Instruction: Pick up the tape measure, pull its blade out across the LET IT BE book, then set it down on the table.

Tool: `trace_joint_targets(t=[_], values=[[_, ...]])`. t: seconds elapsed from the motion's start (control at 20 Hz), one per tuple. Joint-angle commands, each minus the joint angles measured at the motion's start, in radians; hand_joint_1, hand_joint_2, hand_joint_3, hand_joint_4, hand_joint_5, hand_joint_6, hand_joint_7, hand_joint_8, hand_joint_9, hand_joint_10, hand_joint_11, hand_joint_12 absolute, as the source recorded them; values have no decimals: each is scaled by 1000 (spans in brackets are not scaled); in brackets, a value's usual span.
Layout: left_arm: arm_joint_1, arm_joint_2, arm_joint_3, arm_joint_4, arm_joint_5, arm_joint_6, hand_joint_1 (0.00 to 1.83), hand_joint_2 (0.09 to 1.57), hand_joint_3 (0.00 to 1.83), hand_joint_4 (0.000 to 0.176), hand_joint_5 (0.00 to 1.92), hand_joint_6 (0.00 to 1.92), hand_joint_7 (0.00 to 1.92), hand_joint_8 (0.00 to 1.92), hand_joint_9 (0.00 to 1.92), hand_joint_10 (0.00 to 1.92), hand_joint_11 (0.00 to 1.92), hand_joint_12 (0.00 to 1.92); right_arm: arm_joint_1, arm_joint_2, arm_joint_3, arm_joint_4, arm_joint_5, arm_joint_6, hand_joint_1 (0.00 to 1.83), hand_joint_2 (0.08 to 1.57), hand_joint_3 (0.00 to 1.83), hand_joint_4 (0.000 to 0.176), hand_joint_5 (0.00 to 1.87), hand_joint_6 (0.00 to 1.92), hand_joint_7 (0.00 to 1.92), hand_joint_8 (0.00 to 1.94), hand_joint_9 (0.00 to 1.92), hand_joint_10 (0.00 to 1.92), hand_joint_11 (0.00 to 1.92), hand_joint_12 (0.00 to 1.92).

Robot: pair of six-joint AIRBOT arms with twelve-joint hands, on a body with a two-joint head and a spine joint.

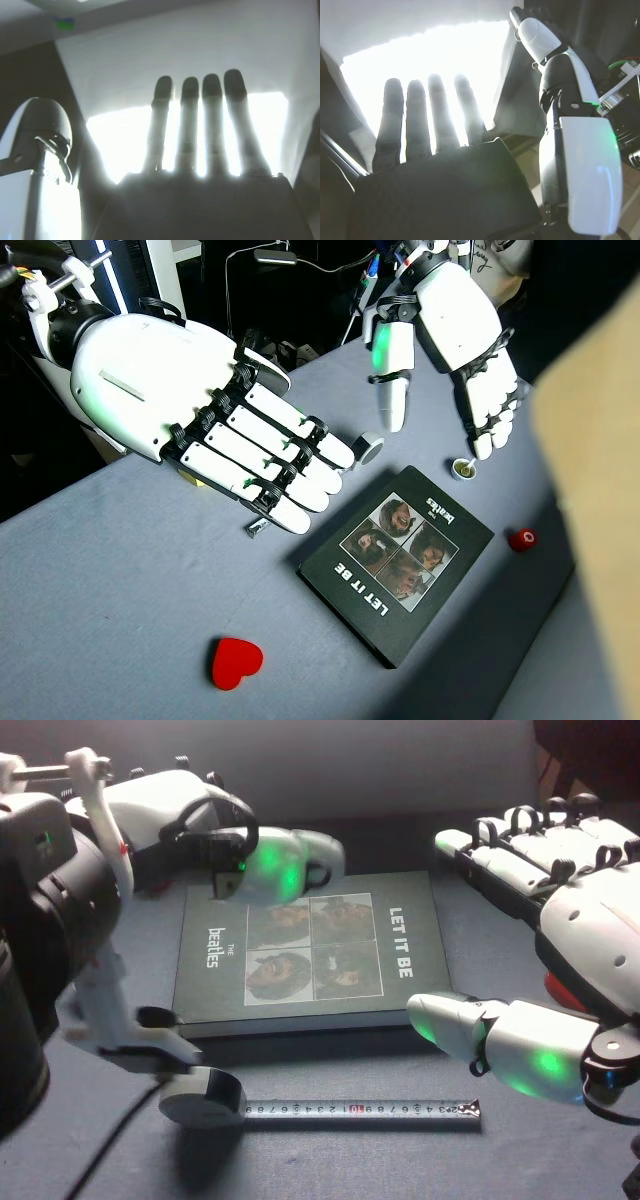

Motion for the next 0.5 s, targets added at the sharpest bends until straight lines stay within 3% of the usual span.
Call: trace_joint_targets(t=[0.0,0.1,0.25,0.35,0.45], values=[[-1,5,-10,101,-47,-32,679,964,0,15,242,5,188,1,174,0,98,381,8,4,-7,-85,70,5,219,1079,0,32,96,0,84,1,48,1,0,327],[10,5,-44,126,-167,-103,839,944,0,2,254,4,196,3,171,1,98,376,5,4,-7,-85,70,5,251,1070,0,24,120,9,91,3,55,3,0,333],[56,9,-95,153,-287,-275,916,953,0,0,266,6,215,5,187,6,96,372,4,6,-7,-85,71,5,254,1068,0,22,134,8,108,5,80,8,0,346],[78,11,-108,145,-296,-321,956,955,0,0,259,2,206,1,188,4,94,370,4,6,-7,-85,71,6,254,1068,0,23,130,4,109,4,89,10,0,345],[105,12,-116,134,-295,-422,965,951,0,0,258,1,206,0,188,4,95,370,4,6,-7,-85,71,5,254,1068,0,23,129,3,110,3,89,9,0,344]])
